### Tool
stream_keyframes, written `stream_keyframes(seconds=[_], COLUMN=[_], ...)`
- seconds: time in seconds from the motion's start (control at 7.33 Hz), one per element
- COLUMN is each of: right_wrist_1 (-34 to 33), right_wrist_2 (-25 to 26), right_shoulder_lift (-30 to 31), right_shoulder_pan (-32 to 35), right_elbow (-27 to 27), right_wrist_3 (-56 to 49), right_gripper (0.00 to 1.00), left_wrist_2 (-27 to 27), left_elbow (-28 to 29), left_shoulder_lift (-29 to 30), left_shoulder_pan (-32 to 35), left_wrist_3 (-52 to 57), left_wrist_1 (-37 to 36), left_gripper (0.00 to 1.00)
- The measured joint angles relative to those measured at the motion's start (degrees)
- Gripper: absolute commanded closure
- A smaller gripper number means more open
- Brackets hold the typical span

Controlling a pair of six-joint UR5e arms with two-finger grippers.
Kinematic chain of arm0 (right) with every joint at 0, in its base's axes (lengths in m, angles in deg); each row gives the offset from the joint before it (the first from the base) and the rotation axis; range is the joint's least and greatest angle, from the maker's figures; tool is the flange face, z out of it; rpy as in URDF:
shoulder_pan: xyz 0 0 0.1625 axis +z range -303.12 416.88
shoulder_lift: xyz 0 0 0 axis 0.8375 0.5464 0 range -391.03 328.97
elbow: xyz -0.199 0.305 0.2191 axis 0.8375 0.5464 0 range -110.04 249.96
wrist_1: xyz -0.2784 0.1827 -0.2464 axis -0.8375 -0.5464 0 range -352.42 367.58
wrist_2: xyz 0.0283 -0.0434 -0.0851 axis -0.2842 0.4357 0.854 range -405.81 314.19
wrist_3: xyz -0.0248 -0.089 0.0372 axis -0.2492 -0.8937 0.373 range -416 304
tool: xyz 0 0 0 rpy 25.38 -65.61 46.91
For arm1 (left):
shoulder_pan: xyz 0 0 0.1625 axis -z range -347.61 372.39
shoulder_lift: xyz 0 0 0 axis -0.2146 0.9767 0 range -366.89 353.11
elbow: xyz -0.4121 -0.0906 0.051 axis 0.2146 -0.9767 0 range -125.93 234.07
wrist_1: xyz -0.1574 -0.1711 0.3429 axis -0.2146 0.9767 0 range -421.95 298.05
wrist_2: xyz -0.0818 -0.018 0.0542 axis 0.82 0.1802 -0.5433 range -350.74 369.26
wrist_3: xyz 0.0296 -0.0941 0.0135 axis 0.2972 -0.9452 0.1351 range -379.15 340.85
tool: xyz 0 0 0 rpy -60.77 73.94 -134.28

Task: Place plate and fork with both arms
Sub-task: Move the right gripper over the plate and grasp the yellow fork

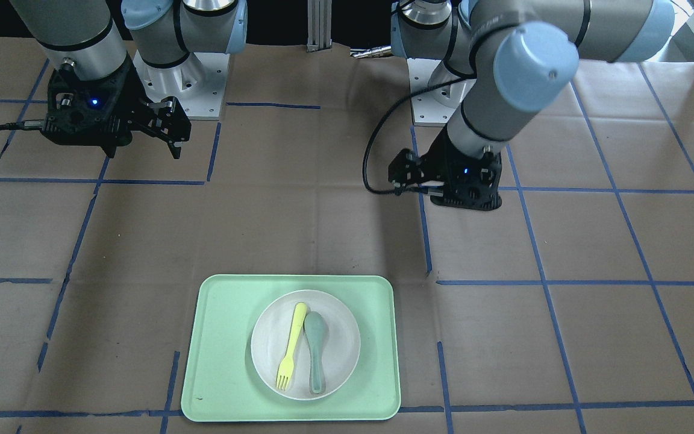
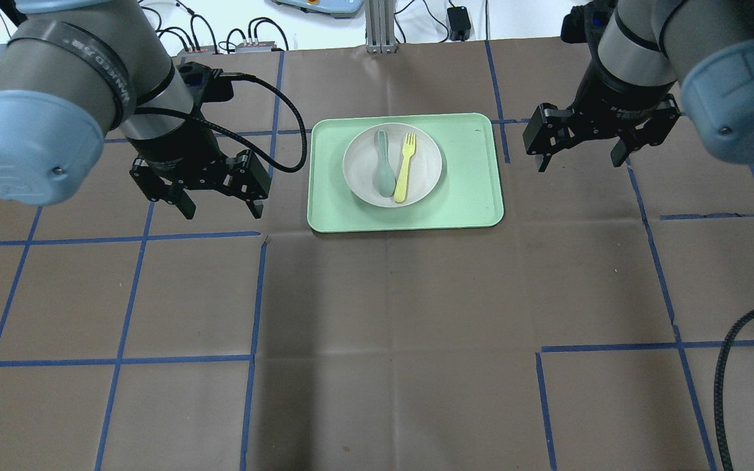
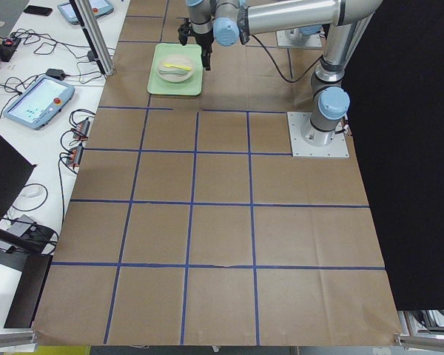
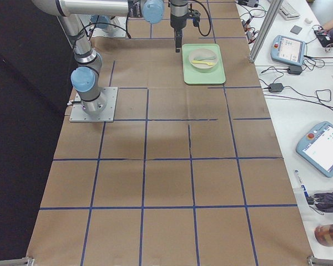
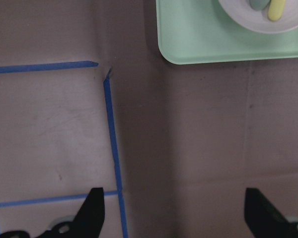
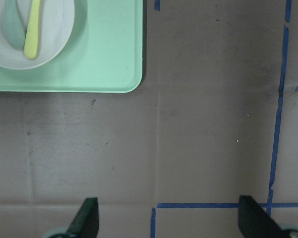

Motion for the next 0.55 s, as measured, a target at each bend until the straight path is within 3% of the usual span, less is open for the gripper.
stream_keyframes(seconds=[0.55], right_wrist_1=[-7.5], right_wrist_2=[-0.2], right_shoulder_lift=[-6.0], right_shoulder_pan=[4.1], right_elbow=[1.3], right_wrist_3=[3.3], right_gripper=[0.00], left_wrist_2=[-2.7], left_elbow=[-0.8], left_shoulder_lift=[-4.7], left_shoulder_pan=[-0.1], left_wrist_3=[0.7], left_wrist_1=[3.2], left_gripper=[0.00])
